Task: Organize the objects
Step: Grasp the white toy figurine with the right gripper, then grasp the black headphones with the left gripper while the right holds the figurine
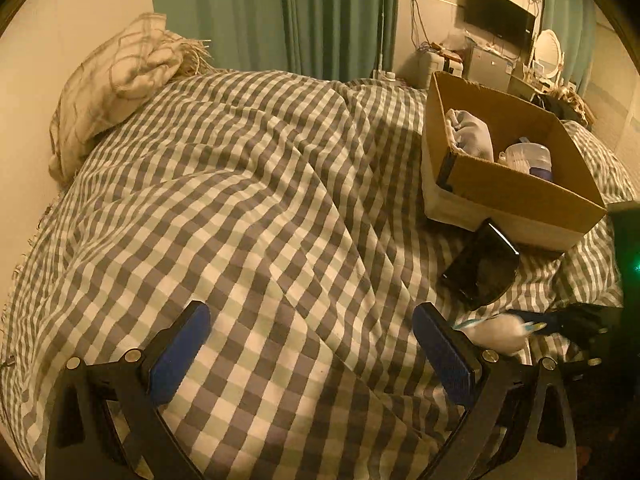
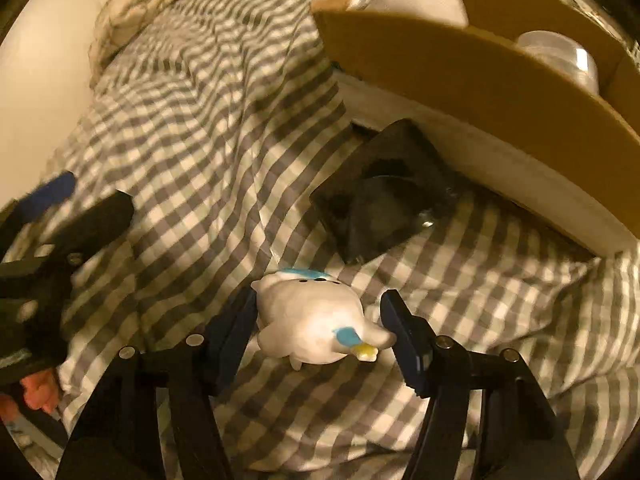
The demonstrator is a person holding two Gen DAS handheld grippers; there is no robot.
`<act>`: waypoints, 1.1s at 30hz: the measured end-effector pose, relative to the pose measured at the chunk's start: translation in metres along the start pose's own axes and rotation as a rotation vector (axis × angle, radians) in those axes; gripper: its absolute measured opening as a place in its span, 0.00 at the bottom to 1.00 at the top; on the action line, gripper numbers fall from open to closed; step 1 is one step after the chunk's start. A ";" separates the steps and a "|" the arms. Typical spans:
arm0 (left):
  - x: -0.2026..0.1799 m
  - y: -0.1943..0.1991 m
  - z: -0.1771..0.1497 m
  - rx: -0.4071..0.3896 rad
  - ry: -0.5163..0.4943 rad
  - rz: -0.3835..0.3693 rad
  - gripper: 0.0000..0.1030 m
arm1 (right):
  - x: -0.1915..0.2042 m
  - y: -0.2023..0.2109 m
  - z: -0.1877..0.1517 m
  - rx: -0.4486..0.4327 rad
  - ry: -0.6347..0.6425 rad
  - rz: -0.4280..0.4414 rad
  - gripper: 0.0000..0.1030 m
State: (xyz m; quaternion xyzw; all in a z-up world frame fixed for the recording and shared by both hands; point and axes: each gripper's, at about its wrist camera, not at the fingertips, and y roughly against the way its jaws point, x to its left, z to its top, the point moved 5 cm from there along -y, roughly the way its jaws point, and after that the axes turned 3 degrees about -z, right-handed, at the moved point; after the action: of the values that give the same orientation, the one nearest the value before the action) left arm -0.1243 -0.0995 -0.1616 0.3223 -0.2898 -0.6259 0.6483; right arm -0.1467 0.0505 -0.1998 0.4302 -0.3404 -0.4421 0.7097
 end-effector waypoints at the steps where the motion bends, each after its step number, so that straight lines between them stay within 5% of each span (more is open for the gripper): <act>1: -0.002 0.000 0.000 0.002 -0.003 -0.004 1.00 | -0.003 0.007 -0.001 -0.011 -0.009 -0.007 0.61; 12: -0.087 -0.005 0.008 0.000 -0.159 -0.116 1.00 | -0.077 0.100 -0.004 -0.216 -0.064 -0.335 0.62; 22: -0.138 -0.064 0.008 0.074 -0.230 -0.160 0.97 | -0.102 0.092 -0.012 -0.194 -0.102 -0.322 0.61; 25: -0.136 -0.079 0.006 0.108 -0.218 -0.165 0.79 | -0.101 0.085 -0.012 -0.182 -0.101 -0.316 0.61; 27: -0.133 -0.086 0.003 0.146 -0.202 -0.194 0.55 | -0.099 0.081 -0.011 -0.176 -0.102 -0.312 0.61; 33: -0.128 -0.061 -0.002 0.129 -0.186 -0.265 0.39 | -0.098 0.083 -0.012 -0.179 -0.104 -0.314 0.61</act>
State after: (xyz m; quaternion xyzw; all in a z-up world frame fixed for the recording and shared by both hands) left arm -0.1674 0.0282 -0.2071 0.3391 -0.3432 -0.7131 0.5085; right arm -0.1451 0.1642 -0.1390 0.3898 -0.2646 -0.5978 0.6486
